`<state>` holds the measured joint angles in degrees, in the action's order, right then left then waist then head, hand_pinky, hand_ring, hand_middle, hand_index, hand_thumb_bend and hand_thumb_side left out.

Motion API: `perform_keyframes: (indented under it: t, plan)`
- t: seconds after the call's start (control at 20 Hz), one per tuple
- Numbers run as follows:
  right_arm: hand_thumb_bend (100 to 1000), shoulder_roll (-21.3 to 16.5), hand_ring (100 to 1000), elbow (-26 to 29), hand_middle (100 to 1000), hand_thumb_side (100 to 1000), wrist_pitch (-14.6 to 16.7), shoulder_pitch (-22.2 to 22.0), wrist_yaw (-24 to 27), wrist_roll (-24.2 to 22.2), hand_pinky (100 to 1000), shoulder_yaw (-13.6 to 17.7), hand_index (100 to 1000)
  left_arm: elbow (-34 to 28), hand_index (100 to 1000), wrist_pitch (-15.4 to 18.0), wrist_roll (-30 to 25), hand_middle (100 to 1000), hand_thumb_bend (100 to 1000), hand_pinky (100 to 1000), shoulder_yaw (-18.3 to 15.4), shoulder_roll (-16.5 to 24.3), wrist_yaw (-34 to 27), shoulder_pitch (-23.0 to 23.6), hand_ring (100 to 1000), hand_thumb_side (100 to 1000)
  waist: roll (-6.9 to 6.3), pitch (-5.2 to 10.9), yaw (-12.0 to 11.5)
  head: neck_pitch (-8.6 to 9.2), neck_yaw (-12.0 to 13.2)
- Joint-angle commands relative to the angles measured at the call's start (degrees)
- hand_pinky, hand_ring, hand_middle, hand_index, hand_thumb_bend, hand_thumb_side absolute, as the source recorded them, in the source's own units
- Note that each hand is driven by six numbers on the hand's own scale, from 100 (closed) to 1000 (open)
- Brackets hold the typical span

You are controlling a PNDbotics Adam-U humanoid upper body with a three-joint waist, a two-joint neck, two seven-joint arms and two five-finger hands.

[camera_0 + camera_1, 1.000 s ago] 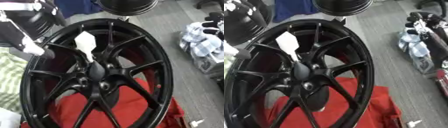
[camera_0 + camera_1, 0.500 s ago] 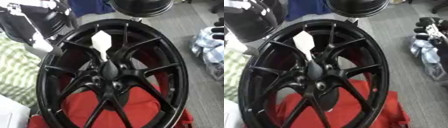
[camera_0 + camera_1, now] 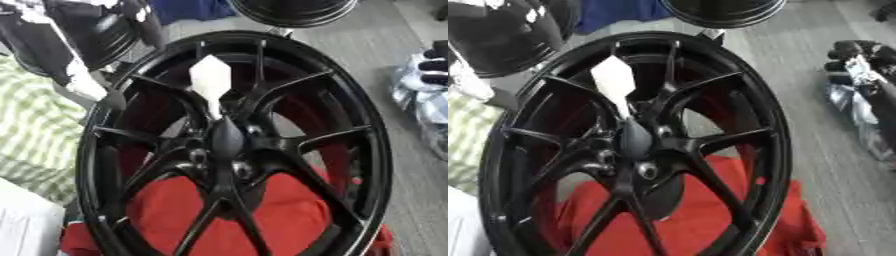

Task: Pull the pin out of the wheel hub.

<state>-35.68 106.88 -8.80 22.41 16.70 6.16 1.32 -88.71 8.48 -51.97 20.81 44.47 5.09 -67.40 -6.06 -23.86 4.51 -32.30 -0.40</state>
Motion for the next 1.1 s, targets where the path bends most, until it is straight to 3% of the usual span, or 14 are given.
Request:
perform_keyframes:
  t: [0.05, 0.2, 0.6, 1.1]
  plan:
    - [172, -1.04, 773, 1.01, 731, 586, 0.07, 0.93, -0.39, -0.33, 788, 0.15, 772, -1.0, 790, 0.44, 0.0, 739, 581, 838, -0.97, 0.3, -0.66, -1.74, 770, 238, 0.64, 0.65, 0.07, 1.39, -0.56]
    - [170, -0.78, 773, 1.19, 731, 585, 0.23, 0.93, -0.26, -0.2, 788, 0.34, 772, -0.79, 793, 0.4, 0.0, 741, 589, 838, -0.86, -0.48, -0.06, -2.55, 770, 245, 0.65, 0.28, 0.0, 1.62, -0.56]
    - [163, 0.05, 774, 0.77, 732, 590, 0.41, 1.29, 0.07, -0.69, 789, 0.3, 773, 1.38, 782, 1.02, 0.0, 726, 589, 832, -0.8, -2.87, 1.39, -4.11, 757, 239, 0.27, 0.26, 0.83, 2.64, 2.78]
    - [157, 0.86, 774, 0.15, 727, 595, 0.48, 1.58, -0.17, -1.17, 790, 0.17, 773, 4.9, 793, 1.37, 0.01, 748, 639, 829, -0.18, -5.42, 2.34, -5.77, 755, 245, -0.35, 0.15, 1.61, 2.33, 3.31]
